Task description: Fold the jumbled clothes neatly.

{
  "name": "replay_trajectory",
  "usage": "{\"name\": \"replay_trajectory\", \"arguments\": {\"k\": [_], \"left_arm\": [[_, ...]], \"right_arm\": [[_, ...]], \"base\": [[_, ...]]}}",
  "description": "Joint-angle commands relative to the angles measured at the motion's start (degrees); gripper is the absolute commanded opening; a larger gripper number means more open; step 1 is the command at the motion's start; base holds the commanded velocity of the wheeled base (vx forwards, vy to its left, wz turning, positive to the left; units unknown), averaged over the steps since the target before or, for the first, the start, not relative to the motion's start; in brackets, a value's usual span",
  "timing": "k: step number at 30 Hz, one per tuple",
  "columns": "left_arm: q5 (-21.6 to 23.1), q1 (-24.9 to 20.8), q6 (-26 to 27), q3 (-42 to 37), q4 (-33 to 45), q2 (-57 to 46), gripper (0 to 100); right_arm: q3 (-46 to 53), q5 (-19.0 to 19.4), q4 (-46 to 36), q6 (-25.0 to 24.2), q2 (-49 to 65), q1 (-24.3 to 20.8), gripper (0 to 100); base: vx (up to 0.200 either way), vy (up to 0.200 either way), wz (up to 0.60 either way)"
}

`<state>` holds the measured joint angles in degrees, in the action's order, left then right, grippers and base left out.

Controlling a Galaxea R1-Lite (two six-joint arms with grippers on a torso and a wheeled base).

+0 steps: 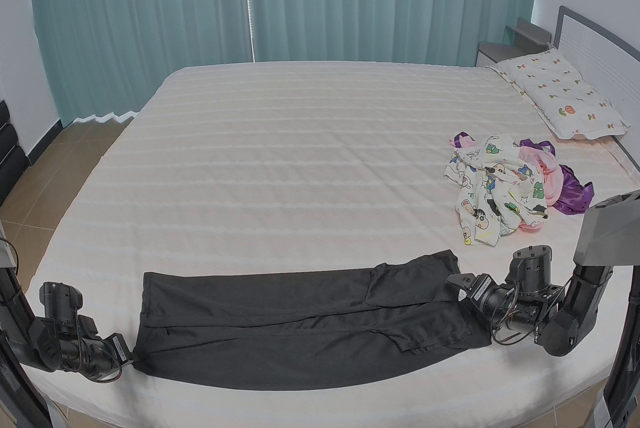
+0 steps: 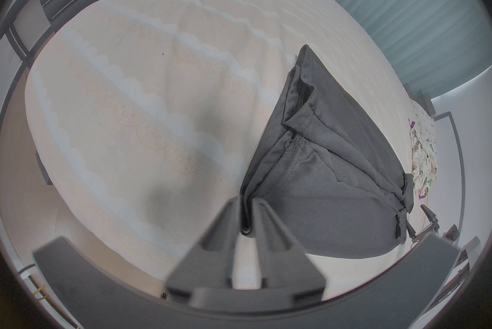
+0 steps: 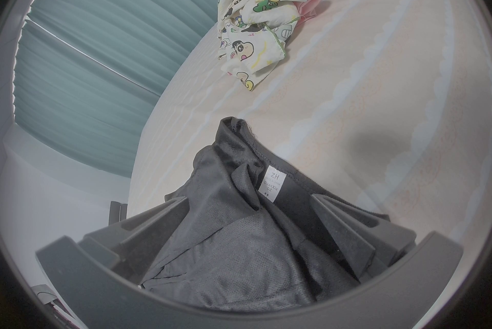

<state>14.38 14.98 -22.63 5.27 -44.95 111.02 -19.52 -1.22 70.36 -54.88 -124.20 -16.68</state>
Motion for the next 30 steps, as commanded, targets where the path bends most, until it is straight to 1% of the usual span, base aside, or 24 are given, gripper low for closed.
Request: {"name": "replay_trajectory", "arguments": {"k": [1, 6, 8, 10, 11, 12, 13, 16, 18, 20, 23, 25, 30], "left_arm": [[0.0, 0.0, -0.1, 0.0, -0.1, -0.3, 100], [0.1, 0.3, -0.5, 1.0, -0.4, -2.6, 100], [1.2, 0.8, -1.9, 3.5, 0.1, -6.8, 100], [1.8, 0.5, -3.3, 4.5, 0.2, -7.7, 100], [2.9, -0.6, -5.8, 6.4, 0.3, -8.7, 100], [3.2, -1.3, -6.4, 7.2, 0.3, -8.9, 100], [3.2, -1.3, -6.4, 7.2, 0.3, -8.9, 100], [3.5, -2.8, -6.4, 10.7, 0.3, -7.6, 100], [4.4, -3.6, -6.2, 12.1, 0.3, -6.0, 100], [6.2, -4.3, -5.0, 13.1, 0.3, -3.7, 100], [6.4, -4.7, 0.6, 13.5, -0.1, 0.2, 100], [6.4, -4.7, 3.1, 14.2, 0.0, 1.7, 100], [6.4, -4.7, 3.8, 15.5, 0.3, 3.5, 100]], "right_arm": [[0.0, 0.0, 0.0, 0.0, -0.1, 0.0, 100], [0.4, 0.0, 0.1, 0.0, 0.6, 0.0, 100], [0.8, 0.0, 1.4, 0.0, 0.7, 0.1, 100], [1.1, 0.0, 2.3, 0.0, 0.5, 0.1, 100], [1.7, 0.0, 3.8, 0.0, 0.2, 0.1, 100], [1.9, 0.0, 4.3, 0.1, 0.1, 0.1, 100], [1.9, 0.0, 4.3, 0.1, 0.1, 0.1, 100], [1.9, 0.0, 4.4, 0.1, -0.1, 0.1, 100], [1.9, 0.0, 4.4, 0.1, -0.1, 0.1, 100], [1.9, 0.0, 4.4, 0.1, -0.2, 0.1, 100], [1.9, 0.0, 4.4, 0.1, -0.2, 0.1, 100], [1.9, 0.0, 4.4, 0.1, -0.2, 0.0, 100], [1.9, 0.0, 4.5, 0.1, -0.2, 0.0, 100]], "base": [[0.000, 0.000, 0.00], [0.000, 0.000, 0.00], [0.000, 0.000, 0.00], [0.000, 0.000, 0.00], [0.000, 0.000, 0.00], [0.000, 0.000, 0.00], [0.000, 0.000, 0.00], [0.000, 0.000, 0.00], [0.000, 0.000, 0.00], [0.000, 0.000, 0.00], [0.000, 0.000, 0.00], [0.000, 0.000, 0.00], [0.000, 0.000, 0.00]]}}
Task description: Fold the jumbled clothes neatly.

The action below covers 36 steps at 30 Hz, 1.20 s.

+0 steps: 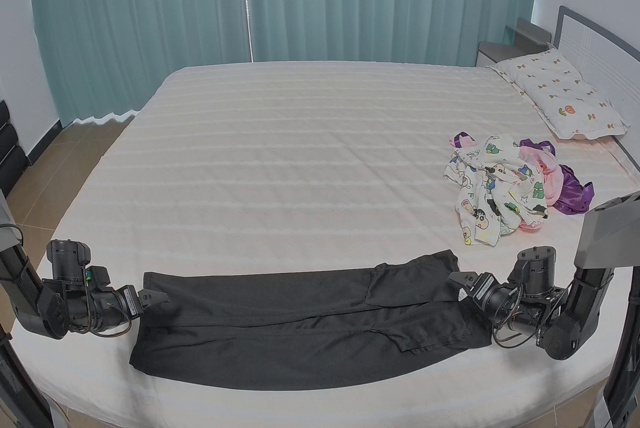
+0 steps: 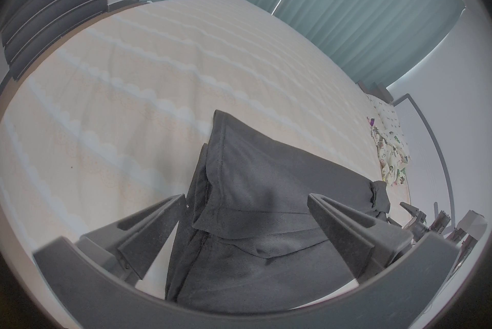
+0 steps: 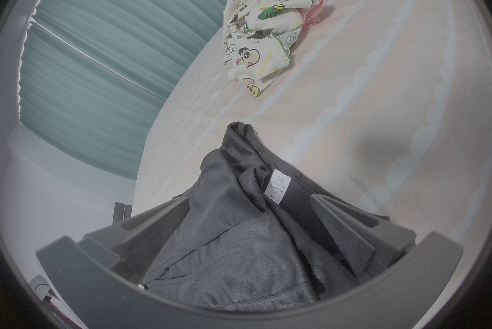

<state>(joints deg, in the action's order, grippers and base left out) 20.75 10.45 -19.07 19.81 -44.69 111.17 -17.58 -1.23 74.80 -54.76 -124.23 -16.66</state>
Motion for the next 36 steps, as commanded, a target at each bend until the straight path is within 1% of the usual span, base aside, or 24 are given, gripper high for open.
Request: {"name": "replay_trajectory", "arguments": {"k": [1, 5, 18, 25, 26, 33, 36], "left_arm": [[0.0, -0.2, 0.5, 1.4, 0.0, 4.6, 100], [-0.4, 0.2, 0.6, 3.4, 0.0, 7.0, 100], [0.1, 0.2, 0.7, 6.0, -0.2, 10.8, 100], [0.3, 0.3, 0.9, 6.1, -0.4, 11.5, 100], [0.3, 0.4, 1.1, 6.0, -0.4, 11.6, 0], [0.3, 1.1, 1.8, 5.4, -0.2, 11.1, 0], [0.3, 2.5, 1.8, 5.2, -0.1, 10.1, 0]], "right_arm": [[0.0, 0.0, 0.1, 0.0, -0.1, 0.0, 100], [0.0, 0.0, 0.1, 0.1, -0.1, 0.0, 100], [-0.1, 0.0, 0.1, 0.1, -0.7, -0.2, 100], [0.0, 0.4, 0.1, 0.0, -0.7, -0.1, 100], [0.0, 0.4, 0.1, 0.0, -0.7, -0.1, 100], [0.0, 0.4, 0.1, 0.0, -0.7, -0.1, 100], [0.0, 0.4, 0.1, 0.0, -0.7, -0.1, 100]], "base": [[0.000, 0.000, 0.00], [0.000, 0.000, 0.00], [0.000, 0.000, 0.00], [0.000, 0.000, 0.00], [0.000, 0.000, 0.00], [0.000, 0.000, 0.00], [0.000, 0.000, 0.00]]}}
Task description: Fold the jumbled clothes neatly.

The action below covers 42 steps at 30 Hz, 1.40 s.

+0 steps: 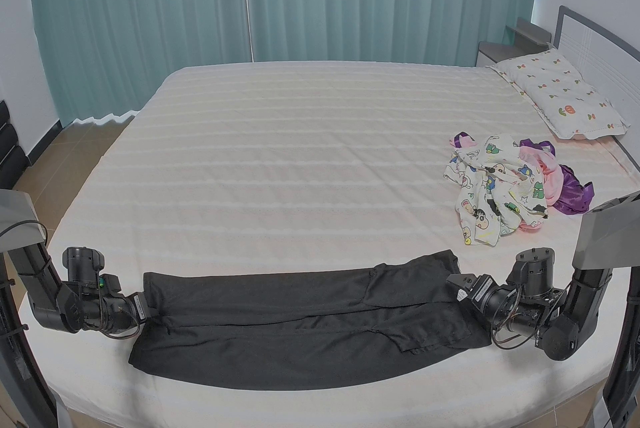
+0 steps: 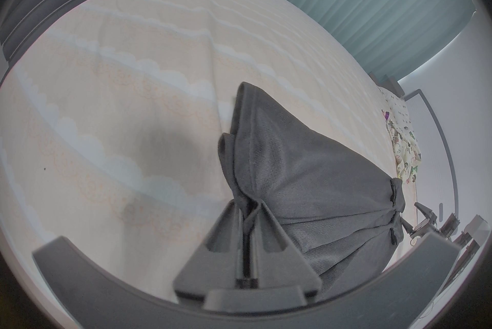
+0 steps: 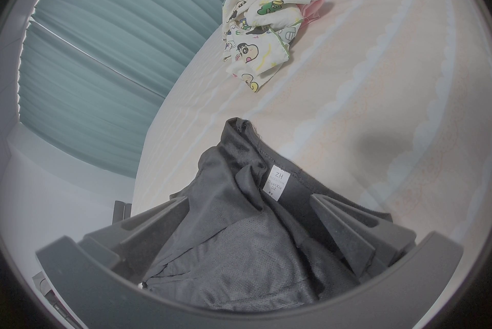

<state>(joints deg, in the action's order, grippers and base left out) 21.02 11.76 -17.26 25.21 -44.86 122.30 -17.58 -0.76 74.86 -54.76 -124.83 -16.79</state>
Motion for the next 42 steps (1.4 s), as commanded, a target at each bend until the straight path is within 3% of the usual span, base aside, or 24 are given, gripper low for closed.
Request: {"name": "replay_trajectory", "arguments": {"k": [1, 10, 17, 24, 32, 42], "left_arm": [[0.0, 1.7, 0.0, -0.2, 0.0, -1.6, 0], [-0.2, 4.7, -0.1, -0.2, 3.2, -6.5, 0], [-1.5, 1.2, -1.1, -1.1, 6.6, -10.9, 0], [-7.2, -9.5, -7.2, -0.5, 12.4, -20.0, 0], [-14.9, -23.3, -15.6, 5.2, 25.9, -27.6, 0], [-17.1, -31.6, -21.4, 12.0, 34.2, -27.7, 0]], "right_arm": [[0.0, 0.0, 0.0, 0.0, -0.1, 0.0, 100], [0.0, 0.0, 0.1, 0.0, 0.0, 0.0, 100], [-0.1, 0.0, 0.1, 0.0, 0.1, 0.1, 100], [-0.1, 0.0, 0.1, 0.0, 0.6, 0.3, 100], [-0.1, -0.1, 0.2, 0.1, 0.8, 0.3, 100], [-0.1, -0.1, 0.2, 0.1, 1.1, 0.3, 100]], "base": [[0.000, 0.000, 0.00], [0.000, 0.000, 0.00], [0.000, 0.000, 0.00], [0.000, 0.000, 0.00], [0.000, -0.125, 0.00], [0.000, -0.200, 0.00]]}}
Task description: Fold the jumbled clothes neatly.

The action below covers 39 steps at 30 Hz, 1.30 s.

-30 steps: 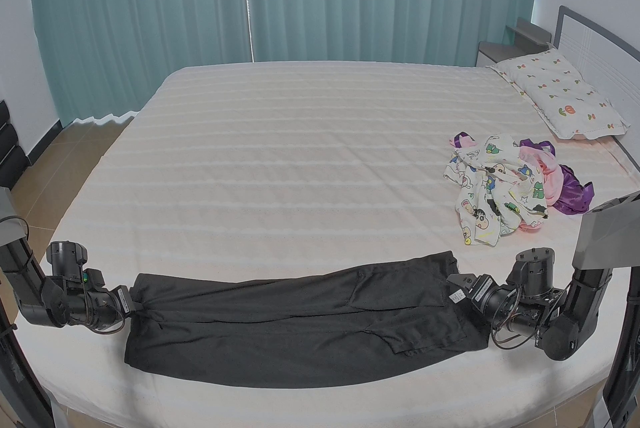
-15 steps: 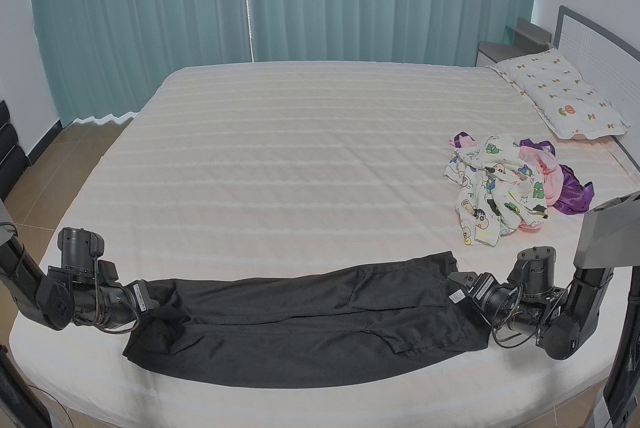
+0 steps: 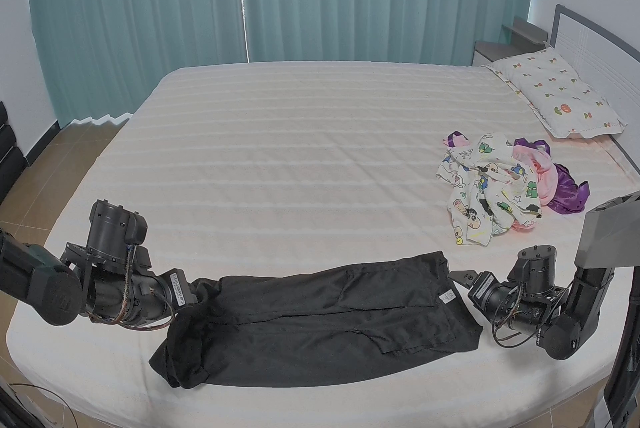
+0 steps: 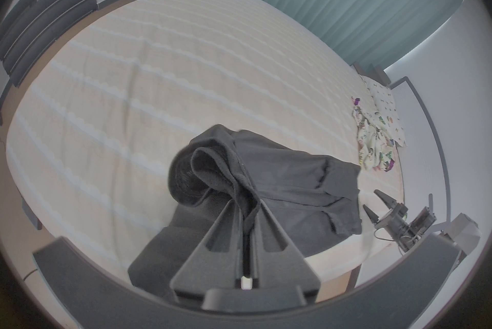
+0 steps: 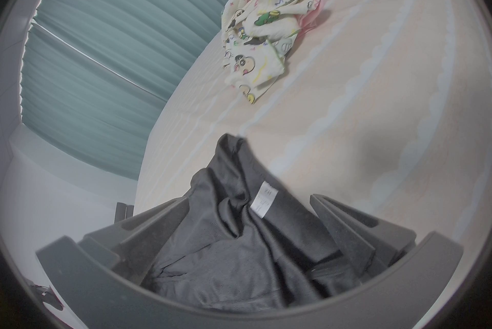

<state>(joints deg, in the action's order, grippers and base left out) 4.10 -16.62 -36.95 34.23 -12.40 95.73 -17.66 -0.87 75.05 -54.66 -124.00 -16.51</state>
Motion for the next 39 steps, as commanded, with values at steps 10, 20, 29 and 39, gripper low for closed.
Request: {"name": "replay_trajectory", "arguments": {"k": [10, 20, 29, 39], "left_arm": [[-0.2, -9.0, -4.3, 7.0, 5.6, -0.9, 0], [-0.2, -13.5, -7.1, 16.3, 12.0, 1.9, 0], [-0.2, -16.6, -8.1, 23.0, 14.3, 7.4, 0], [-0.2, -17.2, -11.9, 29.8, 13.7, 14.7, 0]], "right_arm": [[-0.1, 0.0, 0.0, 0.1, 0.6, 0.0, 100], [0.0, 0.0, 0.0, 0.1, 0.5, -0.2, 100], [0.0, 0.0, 0.0, 0.1, 0.5, -0.4, 100], [0.0, 0.0, 0.0, 0.2, 0.1, -0.5, 100]], "base": [[0.000, -0.200, 0.00], [0.000, -0.200, 0.00], [0.000, -0.200, 0.00], [0.000, -0.080, 0.00]]}}
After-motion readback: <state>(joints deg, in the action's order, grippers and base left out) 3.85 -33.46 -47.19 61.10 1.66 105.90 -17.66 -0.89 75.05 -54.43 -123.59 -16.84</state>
